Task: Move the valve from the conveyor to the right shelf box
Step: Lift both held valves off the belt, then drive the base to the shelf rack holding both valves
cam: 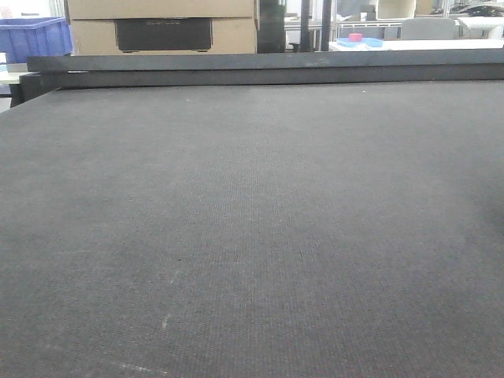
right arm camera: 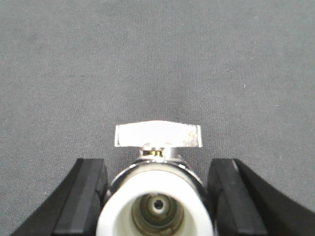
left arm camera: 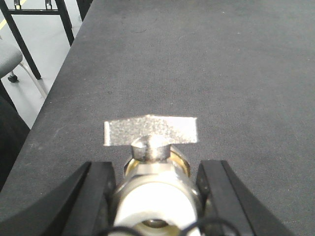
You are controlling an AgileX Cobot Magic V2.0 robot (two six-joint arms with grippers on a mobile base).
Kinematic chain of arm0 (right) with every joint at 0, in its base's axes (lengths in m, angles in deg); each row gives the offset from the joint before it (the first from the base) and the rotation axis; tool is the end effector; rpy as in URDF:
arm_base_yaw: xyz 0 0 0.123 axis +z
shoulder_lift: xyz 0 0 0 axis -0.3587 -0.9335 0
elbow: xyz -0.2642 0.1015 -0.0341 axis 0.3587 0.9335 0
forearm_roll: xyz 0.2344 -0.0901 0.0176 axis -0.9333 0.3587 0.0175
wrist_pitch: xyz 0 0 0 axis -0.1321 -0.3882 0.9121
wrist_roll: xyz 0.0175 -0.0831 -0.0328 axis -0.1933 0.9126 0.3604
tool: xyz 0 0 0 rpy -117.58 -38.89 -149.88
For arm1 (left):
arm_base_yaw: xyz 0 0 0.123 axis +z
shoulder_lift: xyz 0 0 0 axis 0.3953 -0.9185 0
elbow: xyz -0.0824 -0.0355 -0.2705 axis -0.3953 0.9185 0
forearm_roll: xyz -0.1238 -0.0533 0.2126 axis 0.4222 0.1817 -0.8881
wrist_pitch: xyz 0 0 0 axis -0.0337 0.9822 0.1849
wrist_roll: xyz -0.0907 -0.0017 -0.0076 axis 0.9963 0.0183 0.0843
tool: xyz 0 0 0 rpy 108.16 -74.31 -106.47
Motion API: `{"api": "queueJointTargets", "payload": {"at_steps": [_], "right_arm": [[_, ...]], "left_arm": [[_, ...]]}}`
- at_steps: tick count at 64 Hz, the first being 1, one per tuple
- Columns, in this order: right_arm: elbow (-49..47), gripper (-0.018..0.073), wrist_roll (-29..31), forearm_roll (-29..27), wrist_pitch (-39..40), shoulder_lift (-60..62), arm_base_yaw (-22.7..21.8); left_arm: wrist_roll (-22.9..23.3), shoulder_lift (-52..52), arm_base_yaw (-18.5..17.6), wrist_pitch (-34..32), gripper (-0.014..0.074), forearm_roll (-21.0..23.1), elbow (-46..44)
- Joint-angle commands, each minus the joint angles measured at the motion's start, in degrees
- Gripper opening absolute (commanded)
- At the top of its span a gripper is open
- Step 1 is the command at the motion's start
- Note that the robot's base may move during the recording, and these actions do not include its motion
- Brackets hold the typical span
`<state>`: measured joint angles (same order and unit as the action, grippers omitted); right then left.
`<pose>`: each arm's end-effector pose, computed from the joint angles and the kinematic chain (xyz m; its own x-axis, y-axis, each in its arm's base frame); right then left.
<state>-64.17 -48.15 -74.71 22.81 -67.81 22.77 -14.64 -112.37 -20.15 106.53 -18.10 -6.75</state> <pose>0.1817 0.0138 0.3148 -0.6516 -0.0036 -0.7586 -0.0891 0.9934 0.0719 0.1075 0.0004 0.3429 -0.4213 0.0795 -0.9034 0.0421 0.9968 0.0681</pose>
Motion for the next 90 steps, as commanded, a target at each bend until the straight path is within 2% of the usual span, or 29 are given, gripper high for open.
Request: {"api": "queueJointTargets", "payload": {"at_steps": [1, 90], "right_arm": [[-0.36, -0.0163, 0.42, 0.15, 3.74, 0.76, -0.26], [-0.36, -0.0163, 0.42, 0.15, 3.74, 0.76, -0.26]], "left_arm": [[0.49, 0.51, -0.2, -3.38, -0.0111, 0.72, -0.2], [0.49, 0.51, -0.2, -3.38, -0.0111, 0.72, -0.2]]}}
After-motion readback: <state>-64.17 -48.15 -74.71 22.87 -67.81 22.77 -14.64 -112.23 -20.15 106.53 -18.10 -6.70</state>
